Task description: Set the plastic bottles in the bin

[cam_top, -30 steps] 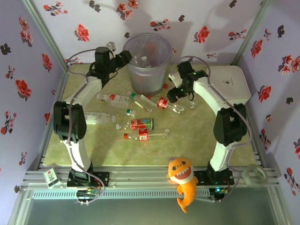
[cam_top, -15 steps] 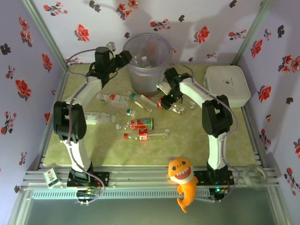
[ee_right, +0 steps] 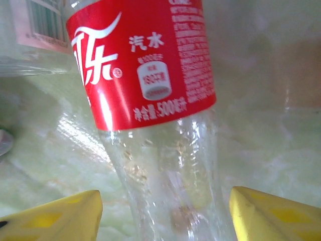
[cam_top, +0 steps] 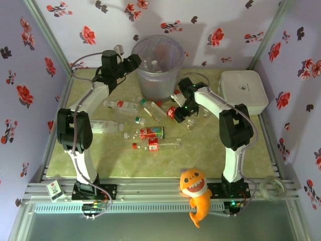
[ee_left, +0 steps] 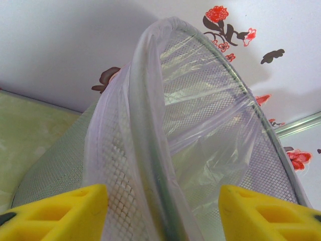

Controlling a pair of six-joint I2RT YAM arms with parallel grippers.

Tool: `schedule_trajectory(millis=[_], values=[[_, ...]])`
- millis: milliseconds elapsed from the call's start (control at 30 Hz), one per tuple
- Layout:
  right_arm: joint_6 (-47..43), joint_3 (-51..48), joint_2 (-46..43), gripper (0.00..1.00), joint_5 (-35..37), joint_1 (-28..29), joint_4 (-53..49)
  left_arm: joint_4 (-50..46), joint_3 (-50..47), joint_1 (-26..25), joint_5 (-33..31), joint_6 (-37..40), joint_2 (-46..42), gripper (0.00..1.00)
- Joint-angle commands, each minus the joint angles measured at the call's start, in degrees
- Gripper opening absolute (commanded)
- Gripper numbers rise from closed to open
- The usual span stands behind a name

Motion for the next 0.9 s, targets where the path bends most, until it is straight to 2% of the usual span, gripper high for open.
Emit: schedule_trajectory(millis=[0,167,333,533,700,733,867], values=[[7.5,-0.2,-3.9,0.67,-2.2,0.1,-3.9,-6.3,-1.9,-0.4,0.9,2.1,1.1,0.61],[9.6,1.2,-6.0,0.76,-2.8,1.0,-2.5,-6.3,-1.9,-0.2,0.9,2.4,0.7,0.61],[4.8,5.4,-0.4,0.80,3.1,2.2,-2.2,-6.2,-2.2,0.0,0.9,2.4,0.6,0.61],[5.2,10.8,6.5,0.74,0.9,3.2,-1.1,-6.0,-2.8,0.2,0.9,2.2,0.4,0.61],[7.1,11.1,9.3,0.69,-2.2,3.7,1.6,-5.8,-3.0,0.2,0.9,2.0,0.6,0.61],[7.4,11.2,9.9,0.65,-2.5,3.8,1.7,-5.8,-2.9,0.3,0.9,1.9,0.7,0.61],[8.7,10.6,12.0,0.65,-2.8,3.9,2.0,-5.7,-2.8,0.2,0.9,1.9,0.8,0.61]])
